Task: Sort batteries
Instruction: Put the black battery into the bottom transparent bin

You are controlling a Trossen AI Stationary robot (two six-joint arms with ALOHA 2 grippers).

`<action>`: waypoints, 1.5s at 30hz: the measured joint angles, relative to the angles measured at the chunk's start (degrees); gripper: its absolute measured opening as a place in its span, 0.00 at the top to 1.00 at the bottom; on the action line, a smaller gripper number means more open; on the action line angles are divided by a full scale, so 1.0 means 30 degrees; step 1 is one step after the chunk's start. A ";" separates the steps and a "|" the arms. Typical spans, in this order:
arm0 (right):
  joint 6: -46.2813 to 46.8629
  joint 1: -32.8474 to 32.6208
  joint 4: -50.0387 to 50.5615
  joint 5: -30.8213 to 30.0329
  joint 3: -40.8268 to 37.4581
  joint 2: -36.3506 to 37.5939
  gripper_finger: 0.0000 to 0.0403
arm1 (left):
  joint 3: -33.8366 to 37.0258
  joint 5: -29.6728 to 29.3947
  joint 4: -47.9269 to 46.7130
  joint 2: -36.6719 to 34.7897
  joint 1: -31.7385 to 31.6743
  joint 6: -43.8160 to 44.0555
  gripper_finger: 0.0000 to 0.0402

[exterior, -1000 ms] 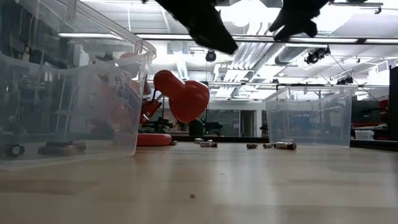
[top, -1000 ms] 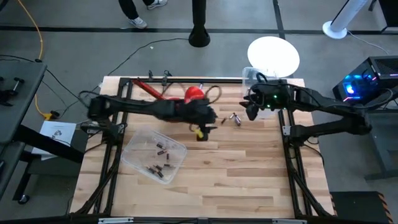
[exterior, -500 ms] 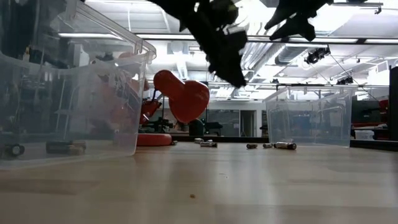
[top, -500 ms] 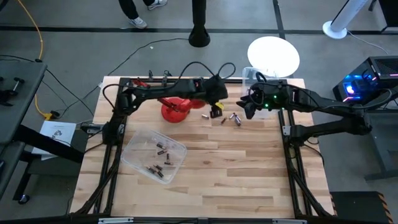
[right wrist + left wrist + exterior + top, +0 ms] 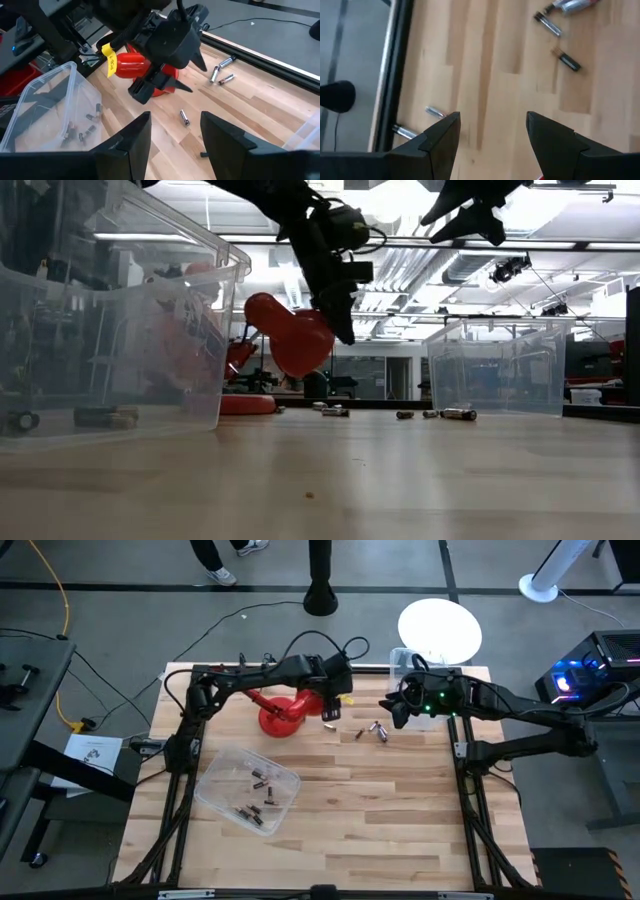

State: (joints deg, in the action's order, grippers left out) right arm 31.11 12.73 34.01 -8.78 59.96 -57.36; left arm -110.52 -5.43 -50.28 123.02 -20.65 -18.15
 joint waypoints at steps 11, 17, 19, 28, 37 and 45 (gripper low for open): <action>-0.0177 0.0000 -0.0338 -0.0041 0.0000 -0.0272 0.59 | 0.0015 -0.1224 -0.4259 -0.0015 -0.0215 -0.1334 0.45; -0.0379 0.0000 -0.0347 -0.0036 0.0000 -0.0618 0.59 | 0.0007 -0.1370 -0.5498 -0.0015 -0.0921 -0.1015 0.45; -0.0421 0.0000 -0.0353 -0.0040 0.0000 -0.0737 0.59 | 0.0022 -0.1369 -0.6051 -0.0015 -0.1161 -0.1027 0.45; -0.0518 0.0000 -0.0471 -0.0036 0.0007 -0.0874 0.59 | 0.0036 -0.1457 -0.6631 -0.0058 -0.2398 -0.0840 0.45; -0.0517 0.0007 -0.0867 -0.0036 0.0007 -0.0874 0.59 | 0.0036 -0.0557 -0.6306 -0.0066 -0.2774 -0.0413 0.45; -0.0517 0.0007 -0.1439 -0.0074 0.0007 -0.0867 0.59 | 0.0036 0.0204 -0.4649 -0.0066 -0.1938 0.2253 0.45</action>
State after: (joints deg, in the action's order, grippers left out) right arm 29.56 12.75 29.69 -9.00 59.99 -59.96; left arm -110.41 -4.82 -64.23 122.83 -26.47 -11.39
